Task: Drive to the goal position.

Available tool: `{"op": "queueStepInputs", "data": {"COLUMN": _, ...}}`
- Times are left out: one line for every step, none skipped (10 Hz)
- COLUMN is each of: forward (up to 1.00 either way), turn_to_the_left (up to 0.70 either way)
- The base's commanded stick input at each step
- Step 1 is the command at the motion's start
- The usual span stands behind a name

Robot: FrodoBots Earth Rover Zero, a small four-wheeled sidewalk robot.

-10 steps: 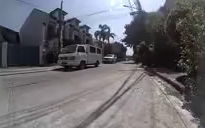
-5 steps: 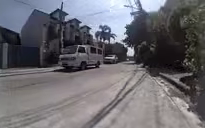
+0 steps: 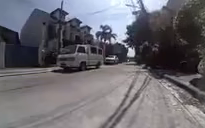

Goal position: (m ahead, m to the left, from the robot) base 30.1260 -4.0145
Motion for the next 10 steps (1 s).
{"op": "queueStepInputs", "data": {"forward": 0.85, "turn_to_the_left": -0.34}}
{"op": "queueStepInputs", "data": {"forward": 0.85, "turn_to_the_left": -0.34}}
{"op": "queueStepInputs", "data": {"forward": 0.85, "turn_to_the_left": -0.34}}
{"op": "queueStepInputs", "data": {"forward": 0.85, "turn_to_the_left": -0.34}}
{"op": "queueStepInputs", "data": {"forward": 0.85, "turn_to_the_left": -0.34}}
{"op": "queueStepInputs", "data": {"forward": 0.85, "turn_to_the_left": -0.34}}
{"op": "queueStepInputs", "data": {"forward": 0.85, "turn_to_the_left": -0.34}}
{"op": "queueStepInputs", "data": {"forward": 0.85, "turn_to_the_left": -0.07}}
{"op": "queueStepInputs", "data": {"forward": 0.85, "turn_to_the_left": 0.00}}
{"op": "queueStepInputs", "data": {"forward": 0.85, "turn_to_the_left": 0.00}}
